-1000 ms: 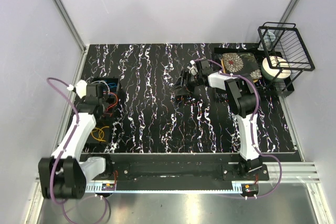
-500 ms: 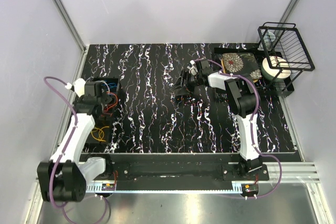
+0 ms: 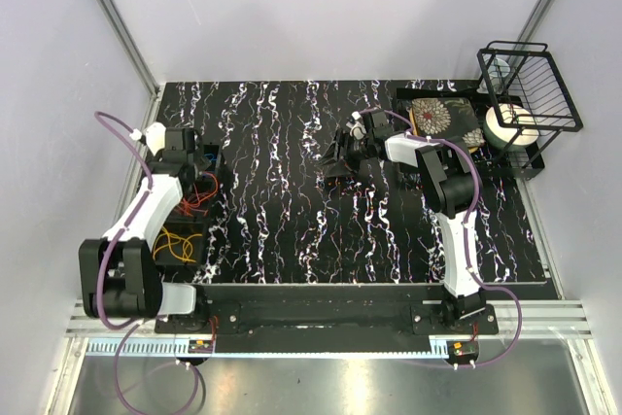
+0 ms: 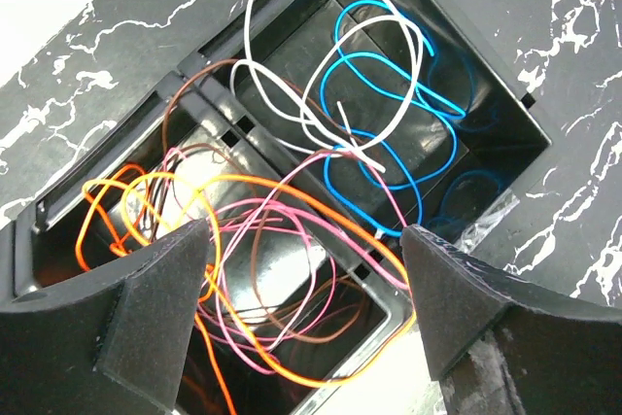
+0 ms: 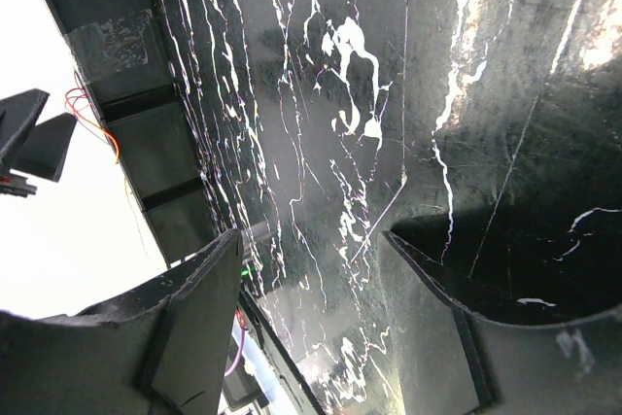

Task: Untangle the cables

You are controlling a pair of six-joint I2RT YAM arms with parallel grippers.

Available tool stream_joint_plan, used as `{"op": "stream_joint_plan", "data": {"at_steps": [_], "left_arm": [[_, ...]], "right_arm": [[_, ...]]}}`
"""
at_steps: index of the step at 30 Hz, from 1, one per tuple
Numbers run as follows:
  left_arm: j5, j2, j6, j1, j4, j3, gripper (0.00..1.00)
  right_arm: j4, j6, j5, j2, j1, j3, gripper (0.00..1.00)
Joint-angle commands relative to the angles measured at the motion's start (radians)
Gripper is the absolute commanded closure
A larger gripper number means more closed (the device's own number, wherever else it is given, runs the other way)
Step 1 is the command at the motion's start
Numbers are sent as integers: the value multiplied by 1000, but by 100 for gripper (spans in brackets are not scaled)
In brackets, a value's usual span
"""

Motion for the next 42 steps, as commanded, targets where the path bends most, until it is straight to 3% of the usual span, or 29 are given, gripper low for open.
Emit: {"op": "stream_joint_plan", "data": {"at_steps": [1, 8, 12, 13, 19, 23, 27, 42], "left_arm": [[-32, 75, -16, 3, 42, 69, 16], [-17, 139, -8, 3, 79, 90, 21], [-9, 153, -8, 3, 69, 100, 30], [-9, 150, -8, 3, 69, 97, 38], [-21, 100, -5, 3, 69, 71, 60], [-29, 86, -1, 3, 55, 61, 86], [-38, 69, -10, 3, 42, 43, 98], [-106, -84, -27, 3, 22, -106, 100]], "right_arm": [[-82, -54, 102, 68, 16, -10, 34], [-81, -56, 100, 69, 16, -8, 34], [-82, -54, 102, 71, 16, -5, 34], [-82, -54, 102, 72, 16, -5, 35], [-84, -56, 102, 75, 16, -4, 34], [-87, -56, 102, 74, 18, -4, 34], [-85, -56, 103, 74, 18, -4, 34], [-89, -56, 100, 71, 18, -4, 34]]}}
